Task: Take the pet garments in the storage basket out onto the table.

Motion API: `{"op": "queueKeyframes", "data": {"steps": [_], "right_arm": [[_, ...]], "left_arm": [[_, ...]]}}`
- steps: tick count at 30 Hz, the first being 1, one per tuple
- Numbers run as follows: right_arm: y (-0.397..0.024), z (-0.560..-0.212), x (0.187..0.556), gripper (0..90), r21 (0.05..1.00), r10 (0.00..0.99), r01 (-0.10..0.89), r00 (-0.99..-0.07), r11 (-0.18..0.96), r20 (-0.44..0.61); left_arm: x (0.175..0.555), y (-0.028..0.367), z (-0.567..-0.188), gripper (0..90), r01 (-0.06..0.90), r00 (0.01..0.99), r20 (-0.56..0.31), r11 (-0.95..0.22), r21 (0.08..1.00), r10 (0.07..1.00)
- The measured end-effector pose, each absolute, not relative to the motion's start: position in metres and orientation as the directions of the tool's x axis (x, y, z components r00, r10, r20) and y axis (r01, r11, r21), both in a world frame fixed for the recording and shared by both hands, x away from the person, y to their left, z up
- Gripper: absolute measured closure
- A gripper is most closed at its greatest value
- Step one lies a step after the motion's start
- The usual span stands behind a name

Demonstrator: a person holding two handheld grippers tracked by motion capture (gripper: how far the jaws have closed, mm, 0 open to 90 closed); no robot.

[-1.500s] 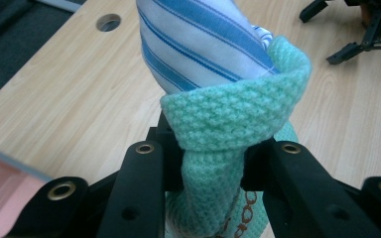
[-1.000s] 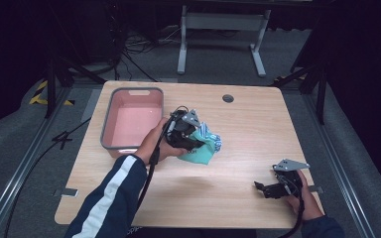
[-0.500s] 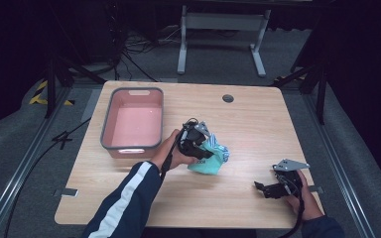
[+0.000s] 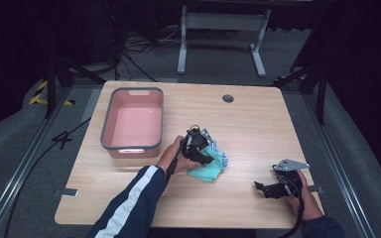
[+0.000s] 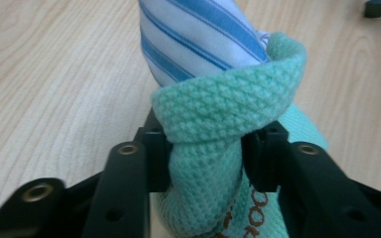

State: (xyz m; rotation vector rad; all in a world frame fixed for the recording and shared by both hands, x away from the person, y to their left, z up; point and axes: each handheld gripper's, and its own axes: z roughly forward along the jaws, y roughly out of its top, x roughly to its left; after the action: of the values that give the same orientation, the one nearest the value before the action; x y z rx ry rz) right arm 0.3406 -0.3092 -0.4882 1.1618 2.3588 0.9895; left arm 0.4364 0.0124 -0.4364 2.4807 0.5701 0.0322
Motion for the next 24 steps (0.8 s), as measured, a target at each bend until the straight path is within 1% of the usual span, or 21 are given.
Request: {"op": "queueKeyframes", "data": {"steps": [2,3,4,5,7,9,12,13,16,18,24], "right_arm": [[-0.309,-0.488,0.341,0.2,0.709,0.789,0.559,-0.614,0.43,0.006],[-0.309,-0.488,0.341,0.2,0.709,0.789,0.559,-0.614,0.43,0.006],[-0.309,-0.488,0.341,0.2,0.709,0.789,0.559,-0.614,0.43,0.006],[-0.309,-0.488,0.341,0.2,0.709,0.789,0.56,-0.614,0.429,0.008],[-0.309,-0.488,0.341,0.3,0.709,0.789,0.559,-0.614,0.429,0.007],[-0.309,-0.488,0.341,0.2,0.709,0.789,0.56,-0.614,0.428,0.007],[-0.309,-0.488,0.341,0.2,0.709,0.789,0.559,-0.614,0.429,0.007],[-0.309,-0.488,0.341,0.2,0.709,0.789,0.559,-0.614,0.43,0.006],[-0.309,-0.488,0.341,0.2,0.709,0.789,0.559,-0.614,0.429,0.007],[-0.309,-0.488,0.341,0.2,0.709,0.789,0.559,-0.614,0.43,0.006],[-0.309,-0.488,0.341,0.3,0.709,0.789,0.56,-0.614,0.429,0.007]], "left_arm": [[0.437,0.013,-0.436,50.5,0.392,0.907,-0.101,-0.728,0.562,0.41],[0.437,0.013,-0.434,47.5,0.41,0.895,-0.095,-0.722,0.557,0.435],[0.437,0.013,-0.434,38.9,0.41,0.895,-0.095,-0.722,0.557,0.435],[0.437,0.014,-0.43,36.9,0.412,0.889,-0.069,-0.727,0.549,0.452],[0.437,0.015,-0.426,30.1,0.416,0.885,-0.064,-0.72,0.555,0.462],[0.436,0.017,-0.421,25.3,0.407,0.884,-0.059,-0.702,0.585,0.464],[0.434,0.019,-0.415,24.0,0.39,0.889,-0.049,-0.696,0.603,0.456],[0.432,0.02,-0.409,21.0,0.368,0.895,-0.028,-0.702,0.61,0.445],[0.427,0.022,-0.4,21.2,0.34,0.897,0.006,-0.699,0.63,0.442],[0.424,0.025,-0.395,22.0,0.322,0.904,0.011,-0.697,0.64,0.427],[0.413,0.035,-0.382,22.0,0.287,0.904,0.068,-0.716,0.636,0.423]]}}
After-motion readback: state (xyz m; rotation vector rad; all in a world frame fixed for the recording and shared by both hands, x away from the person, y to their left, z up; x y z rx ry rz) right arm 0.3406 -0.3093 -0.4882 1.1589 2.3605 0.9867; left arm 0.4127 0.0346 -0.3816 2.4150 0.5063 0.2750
